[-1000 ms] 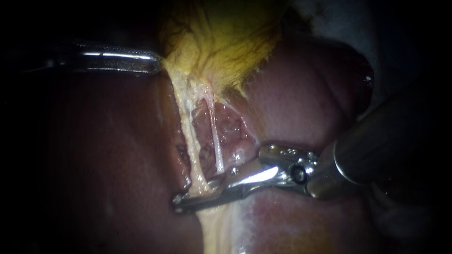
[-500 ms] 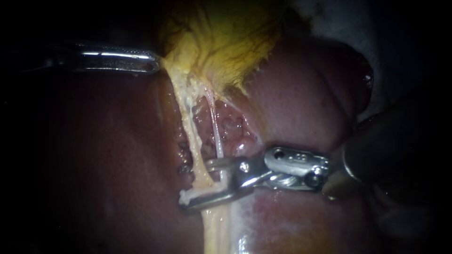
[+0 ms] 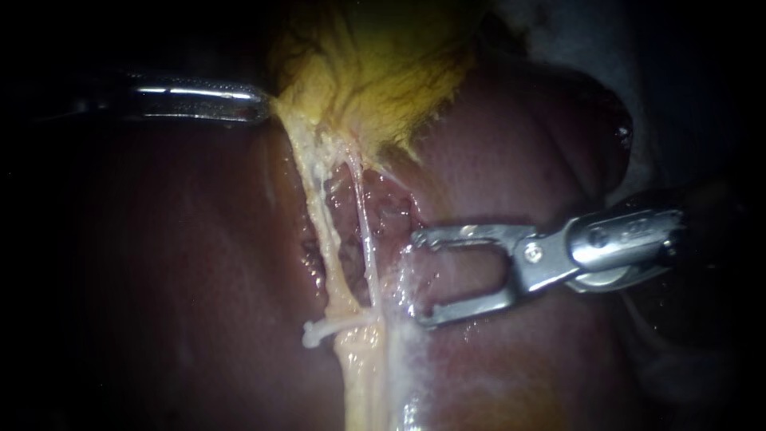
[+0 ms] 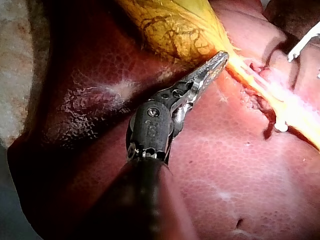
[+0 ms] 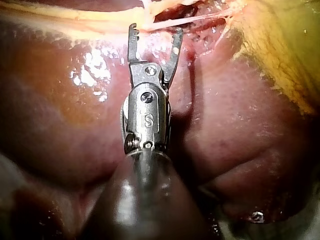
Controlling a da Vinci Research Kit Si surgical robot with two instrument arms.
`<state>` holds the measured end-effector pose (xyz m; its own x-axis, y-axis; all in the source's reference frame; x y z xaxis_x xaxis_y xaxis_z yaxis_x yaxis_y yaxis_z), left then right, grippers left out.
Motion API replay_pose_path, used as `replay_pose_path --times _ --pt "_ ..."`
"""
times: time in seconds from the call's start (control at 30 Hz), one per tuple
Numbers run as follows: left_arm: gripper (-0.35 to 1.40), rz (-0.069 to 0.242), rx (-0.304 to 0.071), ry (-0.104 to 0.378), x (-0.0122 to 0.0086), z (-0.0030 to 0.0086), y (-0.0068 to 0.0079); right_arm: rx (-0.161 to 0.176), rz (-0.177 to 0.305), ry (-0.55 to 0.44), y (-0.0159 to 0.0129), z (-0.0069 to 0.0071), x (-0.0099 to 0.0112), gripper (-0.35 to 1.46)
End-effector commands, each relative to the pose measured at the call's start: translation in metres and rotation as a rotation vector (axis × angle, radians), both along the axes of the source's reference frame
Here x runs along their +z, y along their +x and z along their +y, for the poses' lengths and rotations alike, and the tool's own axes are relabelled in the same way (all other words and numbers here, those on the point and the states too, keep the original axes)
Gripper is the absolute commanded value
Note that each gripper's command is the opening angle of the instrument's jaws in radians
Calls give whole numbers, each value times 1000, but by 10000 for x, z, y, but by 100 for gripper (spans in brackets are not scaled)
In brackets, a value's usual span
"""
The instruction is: Going back first clip left tube
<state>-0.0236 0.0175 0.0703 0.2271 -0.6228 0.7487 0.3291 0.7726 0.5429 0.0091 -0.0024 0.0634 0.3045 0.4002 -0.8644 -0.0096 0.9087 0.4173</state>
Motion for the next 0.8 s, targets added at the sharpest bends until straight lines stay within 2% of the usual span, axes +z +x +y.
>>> replay_pose_path --times 0.03,0.13,0.23,0.47,0.57,0.8 --pt "-35 0 0 0 0 0 0 5 -6 -1 -5 3 -4 60" --pt "-35 0 0 0 0 0 0 20 -15 -3 -14 8 -9 60" --pt "-35 0 0 -1 2 1 0 19 -18 -5 -20 10 -11 60" --pt "-35 2 -1 -8 17 -2 -5 3 -40 -5 -26 11 -13 60" --pt "-35 3 -6 -15 30 -4 -12 0 -42 -5 -28 10 -14 60" --pt "-35 30 7 -23 67 -10 -36 -2 -43 -5 -30 10 -15 60"
